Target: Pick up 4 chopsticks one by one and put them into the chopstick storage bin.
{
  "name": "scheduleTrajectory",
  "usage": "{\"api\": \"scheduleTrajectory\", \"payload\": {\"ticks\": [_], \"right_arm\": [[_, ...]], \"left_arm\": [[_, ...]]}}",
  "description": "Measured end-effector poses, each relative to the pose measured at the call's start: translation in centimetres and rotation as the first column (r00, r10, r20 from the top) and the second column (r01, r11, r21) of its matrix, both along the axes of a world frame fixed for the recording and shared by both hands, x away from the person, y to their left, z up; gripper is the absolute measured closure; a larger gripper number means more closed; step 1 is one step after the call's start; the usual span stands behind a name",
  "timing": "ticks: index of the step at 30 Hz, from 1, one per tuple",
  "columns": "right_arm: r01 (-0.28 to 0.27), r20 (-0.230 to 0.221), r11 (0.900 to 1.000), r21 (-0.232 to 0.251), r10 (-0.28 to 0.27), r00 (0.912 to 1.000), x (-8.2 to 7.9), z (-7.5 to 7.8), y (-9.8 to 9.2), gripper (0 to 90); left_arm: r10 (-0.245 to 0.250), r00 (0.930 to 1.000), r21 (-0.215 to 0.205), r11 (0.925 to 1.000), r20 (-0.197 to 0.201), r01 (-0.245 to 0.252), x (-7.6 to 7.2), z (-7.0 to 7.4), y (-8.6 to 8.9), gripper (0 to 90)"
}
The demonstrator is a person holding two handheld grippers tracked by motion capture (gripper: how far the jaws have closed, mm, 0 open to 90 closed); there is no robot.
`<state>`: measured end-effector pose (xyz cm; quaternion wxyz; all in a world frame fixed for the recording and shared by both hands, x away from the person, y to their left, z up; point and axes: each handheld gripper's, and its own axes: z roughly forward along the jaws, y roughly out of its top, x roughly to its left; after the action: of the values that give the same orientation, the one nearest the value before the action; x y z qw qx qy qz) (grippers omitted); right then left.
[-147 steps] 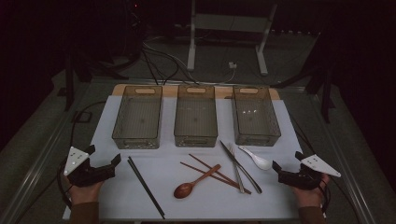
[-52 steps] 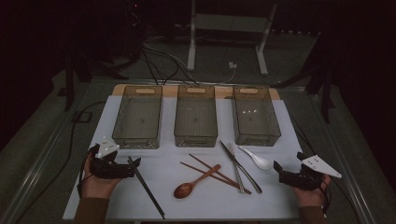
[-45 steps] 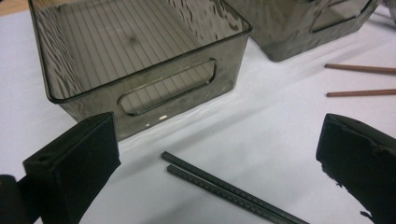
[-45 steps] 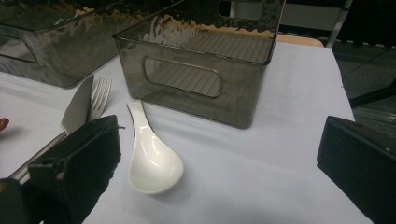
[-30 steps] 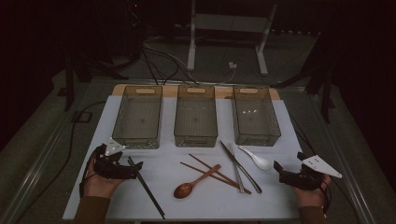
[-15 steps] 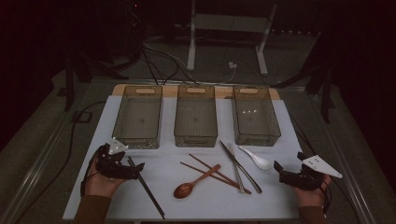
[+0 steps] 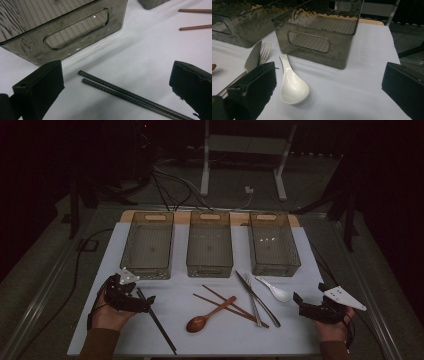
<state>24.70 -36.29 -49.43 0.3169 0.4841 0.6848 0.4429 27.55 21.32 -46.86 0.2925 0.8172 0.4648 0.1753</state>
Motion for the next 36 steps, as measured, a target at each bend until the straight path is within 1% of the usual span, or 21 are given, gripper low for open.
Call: {"api": "scheduleTrajectory", "payload": {"ticks": [12, 36], "right_arm": [[-0.002, -0.003, 1.0, 0.001, 0.002, 1.0, 0.04, -0.02, 0.03, 0.0], [-0.003, -0.004, 1.0, -0.001, 0.003, 1.0, 0.09, -0.08, 0.06, 0.0]], "left_arm": [[0.004, 0.9998, 0.017, 0.9998, -0.017, -0.004, 0.23, -0.51, -0.15, 0.5], [-0.001, 0.9989, 0.046, 0.9989, -0.046, 0.003, 0.65, -0.76, -0.51, 0.5]]}}
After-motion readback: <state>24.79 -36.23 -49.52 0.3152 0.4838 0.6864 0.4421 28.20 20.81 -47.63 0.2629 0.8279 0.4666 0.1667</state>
